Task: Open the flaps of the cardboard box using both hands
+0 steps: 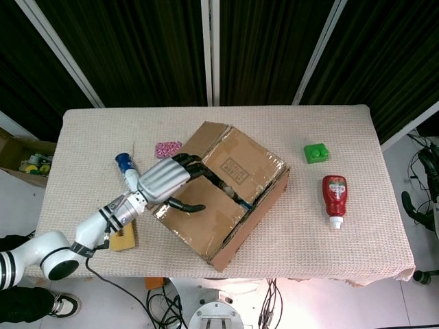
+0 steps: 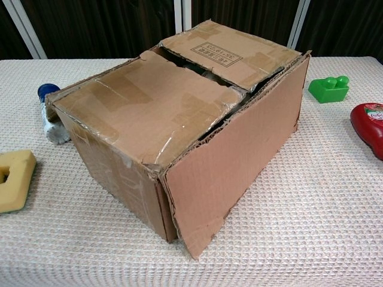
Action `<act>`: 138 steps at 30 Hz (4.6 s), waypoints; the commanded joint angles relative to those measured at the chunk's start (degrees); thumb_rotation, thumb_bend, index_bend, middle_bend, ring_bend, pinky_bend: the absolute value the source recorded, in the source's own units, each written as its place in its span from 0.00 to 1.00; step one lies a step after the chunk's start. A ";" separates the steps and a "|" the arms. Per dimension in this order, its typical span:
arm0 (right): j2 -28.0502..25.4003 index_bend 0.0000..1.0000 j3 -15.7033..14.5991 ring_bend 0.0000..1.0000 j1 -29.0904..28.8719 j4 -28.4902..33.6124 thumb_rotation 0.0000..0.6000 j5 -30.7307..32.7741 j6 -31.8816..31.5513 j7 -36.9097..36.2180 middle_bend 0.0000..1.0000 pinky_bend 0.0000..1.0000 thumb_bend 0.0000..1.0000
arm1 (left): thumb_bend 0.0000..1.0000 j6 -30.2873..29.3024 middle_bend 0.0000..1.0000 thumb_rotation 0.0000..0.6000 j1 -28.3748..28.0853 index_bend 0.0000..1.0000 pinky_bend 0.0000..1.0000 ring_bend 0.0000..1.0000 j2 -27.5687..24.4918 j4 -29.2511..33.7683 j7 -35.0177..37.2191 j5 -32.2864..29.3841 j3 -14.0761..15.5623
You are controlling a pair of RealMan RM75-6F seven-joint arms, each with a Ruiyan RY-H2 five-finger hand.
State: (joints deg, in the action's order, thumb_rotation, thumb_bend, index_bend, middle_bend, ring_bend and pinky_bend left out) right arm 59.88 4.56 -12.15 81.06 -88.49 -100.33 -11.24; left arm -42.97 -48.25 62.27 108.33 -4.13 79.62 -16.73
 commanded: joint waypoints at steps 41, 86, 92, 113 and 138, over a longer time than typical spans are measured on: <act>3.41 0.00 3.78 0.00 0.94 -3.02 1.00 -2.54 2.80 2.06 0.00 0.00 0.39 | 0.12 3.36 0.39 0.00 -8.75 0.31 0.20 0.11 10.04 -9.59 -1.11 -3.98 6.28; 4.09 0.00 5.43 0.00 1.26 -3.02 1.00 -3.31 2.69 2.51 0.00 0.00 0.39 | 0.11 9.86 0.61 0.00 -7.78 0.47 0.20 0.13 -19.94 16.90 15.00 -5.54 1.04; 4.60 0.00 5.57 0.00 1.10 -3.67 1.00 -3.50 2.61 2.91 0.00 0.00 0.39 | 0.06 15.75 0.61 0.00 -7.76 0.47 0.19 0.13 -25.86 20.21 22.04 -5.40 -0.02; 5.28 0.00 5.48 0.00 1.07 -4.25 1.00 -3.90 2.57 3.53 0.00 0.00 0.39 | 0.05 34.69 0.62 0.00 -6.94 0.46 0.19 0.13 -38.64 22.98 40.09 -2.47 -6.50; 5.36 0.00 5.41 0.00 1.15 -3.50 1.00 -3.85 2.88 4.58 0.00 0.00 0.39 | 0.08 19.25 0.24 0.04 2.90 0.09 0.20 0.14 -30.12 19.75 20.26 -2.83 -11.95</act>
State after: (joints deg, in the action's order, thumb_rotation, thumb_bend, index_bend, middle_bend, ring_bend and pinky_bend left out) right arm 65.23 9.97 -10.99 77.57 -92.35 -97.46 -6.67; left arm -12.77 -48.30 26.66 129.85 24.44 73.67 -30.39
